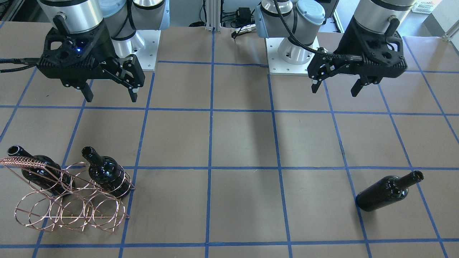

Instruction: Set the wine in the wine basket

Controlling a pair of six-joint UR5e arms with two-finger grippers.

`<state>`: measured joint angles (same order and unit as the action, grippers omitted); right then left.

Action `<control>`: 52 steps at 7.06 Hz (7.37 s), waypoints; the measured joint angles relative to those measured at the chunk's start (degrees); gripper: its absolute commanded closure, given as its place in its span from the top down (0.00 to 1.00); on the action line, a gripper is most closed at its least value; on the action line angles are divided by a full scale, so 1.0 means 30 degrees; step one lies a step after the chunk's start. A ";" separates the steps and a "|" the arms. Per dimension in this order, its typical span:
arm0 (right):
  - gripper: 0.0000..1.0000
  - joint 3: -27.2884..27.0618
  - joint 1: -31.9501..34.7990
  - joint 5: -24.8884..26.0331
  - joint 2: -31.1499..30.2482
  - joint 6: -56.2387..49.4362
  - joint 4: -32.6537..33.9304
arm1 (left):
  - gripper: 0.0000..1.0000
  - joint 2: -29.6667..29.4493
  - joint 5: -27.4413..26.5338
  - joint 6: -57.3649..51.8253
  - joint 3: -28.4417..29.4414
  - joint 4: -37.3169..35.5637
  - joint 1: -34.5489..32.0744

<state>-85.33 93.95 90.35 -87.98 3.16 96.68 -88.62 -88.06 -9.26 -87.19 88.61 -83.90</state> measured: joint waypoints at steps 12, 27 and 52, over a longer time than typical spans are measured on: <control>1.00 -0.0003 0.0000 0.0000 -0.0009 0.0001 0.0000 | 1.00 -0.8597 0.0317 -0.6309 0.4566 -0.2582 0.5980; 1.00 -0.0051 0.0000 0.0012 -0.0030 0.0000 -0.0029 | 0.00 -0.7641 -0.0072 -0.5363 0.3888 -0.2368 0.5068; 1.00 -0.0090 -0.0022 0.0316 0.0029 -0.0234 -0.0297 | 1.00 -0.3761 0.2278 0.6728 -0.2693 -0.3125 -0.8039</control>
<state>-85.60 93.89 91.30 -87.89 2.46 95.79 -99.90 -81.23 10.93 -95.27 79.24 -108.02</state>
